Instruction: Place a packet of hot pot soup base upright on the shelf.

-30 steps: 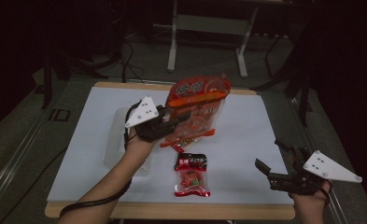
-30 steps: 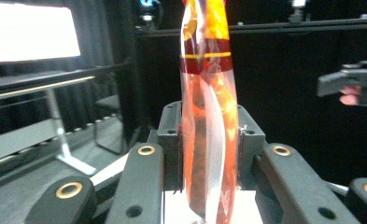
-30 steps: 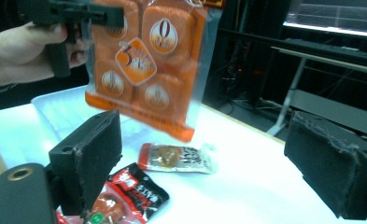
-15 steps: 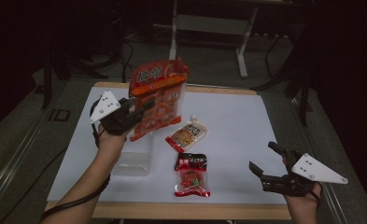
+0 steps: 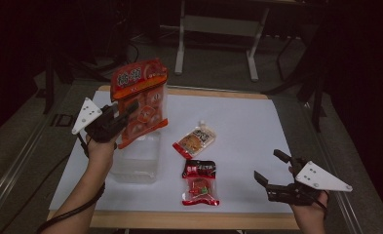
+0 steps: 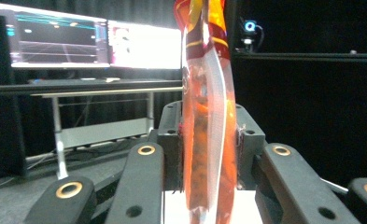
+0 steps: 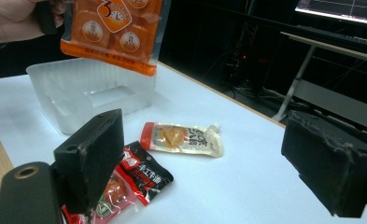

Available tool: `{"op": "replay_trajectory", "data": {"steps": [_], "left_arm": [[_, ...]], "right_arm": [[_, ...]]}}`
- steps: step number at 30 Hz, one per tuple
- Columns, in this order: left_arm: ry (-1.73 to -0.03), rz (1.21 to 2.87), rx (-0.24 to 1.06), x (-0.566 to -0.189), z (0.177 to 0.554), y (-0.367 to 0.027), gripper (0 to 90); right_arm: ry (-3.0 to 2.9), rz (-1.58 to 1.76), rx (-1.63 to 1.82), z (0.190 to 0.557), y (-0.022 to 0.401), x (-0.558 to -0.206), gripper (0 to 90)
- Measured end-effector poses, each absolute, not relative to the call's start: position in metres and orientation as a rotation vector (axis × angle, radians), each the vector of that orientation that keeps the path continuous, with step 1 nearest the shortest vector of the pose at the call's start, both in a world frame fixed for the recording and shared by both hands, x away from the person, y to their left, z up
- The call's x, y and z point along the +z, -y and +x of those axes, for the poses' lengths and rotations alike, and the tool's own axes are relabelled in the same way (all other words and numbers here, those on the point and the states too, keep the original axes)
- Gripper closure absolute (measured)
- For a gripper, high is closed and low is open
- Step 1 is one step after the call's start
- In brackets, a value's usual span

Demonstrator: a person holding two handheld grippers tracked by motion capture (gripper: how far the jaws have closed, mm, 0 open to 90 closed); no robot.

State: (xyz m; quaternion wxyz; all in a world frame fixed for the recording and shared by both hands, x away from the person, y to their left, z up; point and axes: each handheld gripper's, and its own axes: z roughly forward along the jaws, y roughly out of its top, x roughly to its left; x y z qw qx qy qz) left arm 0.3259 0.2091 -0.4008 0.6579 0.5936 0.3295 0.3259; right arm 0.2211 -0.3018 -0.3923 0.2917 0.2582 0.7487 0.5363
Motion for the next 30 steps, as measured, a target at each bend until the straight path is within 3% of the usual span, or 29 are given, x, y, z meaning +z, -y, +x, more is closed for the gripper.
{"op": "replay_trajectory", "data": {"steps": [30], "left_arm": [[-0.912, 1.411, 0.703, -0.452, 0.356, -0.218, 71.3]], "right_arm": [[-2.021, 0.686, 1.42, 0.224, 0.301, -0.399, 13.0]]}}
